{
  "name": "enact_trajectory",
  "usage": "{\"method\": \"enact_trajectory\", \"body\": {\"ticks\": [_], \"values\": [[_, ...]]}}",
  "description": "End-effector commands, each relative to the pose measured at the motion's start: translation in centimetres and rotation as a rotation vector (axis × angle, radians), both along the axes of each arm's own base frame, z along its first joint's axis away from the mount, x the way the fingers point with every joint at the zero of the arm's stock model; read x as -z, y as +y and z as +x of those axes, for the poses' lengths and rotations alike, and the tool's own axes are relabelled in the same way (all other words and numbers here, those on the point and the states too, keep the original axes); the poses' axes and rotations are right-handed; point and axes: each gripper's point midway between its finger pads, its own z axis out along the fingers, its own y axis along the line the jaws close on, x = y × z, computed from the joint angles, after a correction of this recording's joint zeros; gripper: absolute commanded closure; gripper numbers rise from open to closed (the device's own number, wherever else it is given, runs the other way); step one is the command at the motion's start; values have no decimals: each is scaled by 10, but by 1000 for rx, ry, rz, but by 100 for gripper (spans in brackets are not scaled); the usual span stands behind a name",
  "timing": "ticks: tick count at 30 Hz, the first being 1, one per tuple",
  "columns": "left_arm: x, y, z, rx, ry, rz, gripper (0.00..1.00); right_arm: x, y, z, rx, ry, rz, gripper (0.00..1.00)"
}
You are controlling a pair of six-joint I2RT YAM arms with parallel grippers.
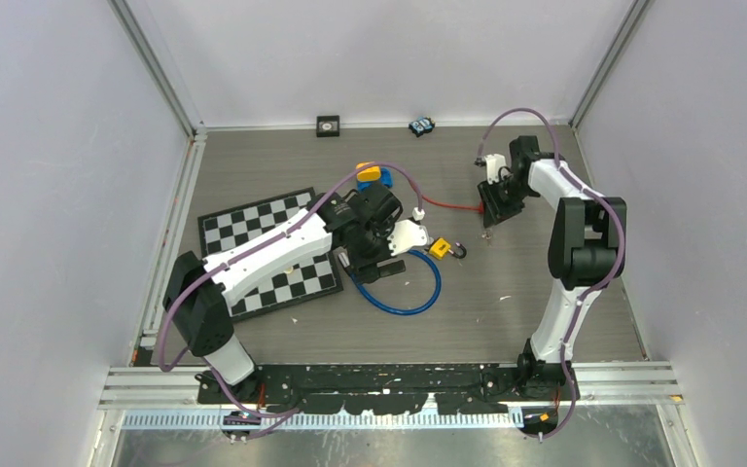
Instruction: Unlock with the key
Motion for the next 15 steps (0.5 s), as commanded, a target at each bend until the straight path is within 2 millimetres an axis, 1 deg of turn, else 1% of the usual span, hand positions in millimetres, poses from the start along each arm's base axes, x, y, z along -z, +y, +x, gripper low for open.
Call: {"method": "enact_trajectory", "body": {"ticks": [1,5,9,13,15], "values": [[-20,-8,4,-4,-32,-74,25,9,0,5,-16,-4,-19,64],[-21,-8,3,-4,-33,-76,25,18,0,3,-18,17,-19,70],[-21,-8,4,-5,-37,-75,25,20,1,1,-19,25,-10,78],[-21,-7,6,-12,-41,-74,25,19,2,1,-17,29,-6,89],[-23,-7,6,-17,-46,-76,25,15,3,3,-17,24,2,95]]}}
